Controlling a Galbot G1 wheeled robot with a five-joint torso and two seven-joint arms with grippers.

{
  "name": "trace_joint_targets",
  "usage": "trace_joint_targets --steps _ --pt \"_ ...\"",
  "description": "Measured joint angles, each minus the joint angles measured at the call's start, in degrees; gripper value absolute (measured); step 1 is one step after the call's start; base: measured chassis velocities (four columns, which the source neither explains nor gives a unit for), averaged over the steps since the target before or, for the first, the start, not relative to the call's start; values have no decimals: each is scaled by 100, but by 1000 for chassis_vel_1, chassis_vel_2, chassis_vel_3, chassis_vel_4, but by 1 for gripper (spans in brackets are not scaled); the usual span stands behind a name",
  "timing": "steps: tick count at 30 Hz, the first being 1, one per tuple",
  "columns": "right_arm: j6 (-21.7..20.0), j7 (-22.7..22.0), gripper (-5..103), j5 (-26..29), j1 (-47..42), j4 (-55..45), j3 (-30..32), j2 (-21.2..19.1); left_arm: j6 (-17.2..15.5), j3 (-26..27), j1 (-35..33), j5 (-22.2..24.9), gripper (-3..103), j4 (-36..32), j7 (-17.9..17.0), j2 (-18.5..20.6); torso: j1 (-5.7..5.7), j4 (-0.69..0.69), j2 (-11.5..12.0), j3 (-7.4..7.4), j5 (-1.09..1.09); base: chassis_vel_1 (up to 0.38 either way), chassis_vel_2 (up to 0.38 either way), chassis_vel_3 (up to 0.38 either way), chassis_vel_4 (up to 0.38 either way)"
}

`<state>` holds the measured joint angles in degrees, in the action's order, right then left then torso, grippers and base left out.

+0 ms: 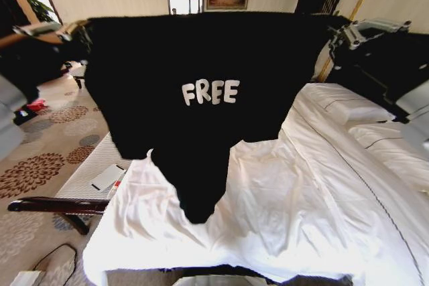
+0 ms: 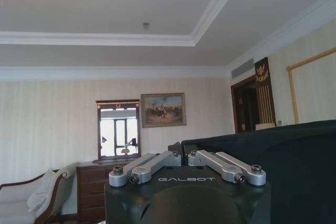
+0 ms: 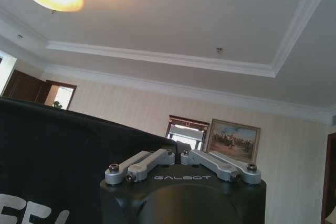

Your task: Fold the clothes on the bed.

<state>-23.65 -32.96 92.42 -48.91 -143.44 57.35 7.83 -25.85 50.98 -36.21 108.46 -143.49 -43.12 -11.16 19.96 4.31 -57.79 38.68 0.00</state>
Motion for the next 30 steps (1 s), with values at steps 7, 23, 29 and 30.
trace_joint_targets --steps 7,23,29,30 --pt "-5 -240 0 266 47 8 223 -150 -13 636 -14 665 1 15 26 173 0 0 0 0 0 0 0 0 0" --pt "-374 -610 0 398 -55 7 -912 166 -707 -1113 -8 -235 1 14 -526 -74 0 0 0 0 1 0 0 0 0" --pt "-169 187 0 -1079 -463 56 -1907 588 -794 -2199 -421 -1747 1 55 -73 -545 0 -1 0 0 -2 0 0 0 0" --pt "-37 405 0 -1451 -445 147 -2310 714 -814 -2598 -418 -2138 1 62 -21 -697 0 0 0 0 -1 0 0 0 0"
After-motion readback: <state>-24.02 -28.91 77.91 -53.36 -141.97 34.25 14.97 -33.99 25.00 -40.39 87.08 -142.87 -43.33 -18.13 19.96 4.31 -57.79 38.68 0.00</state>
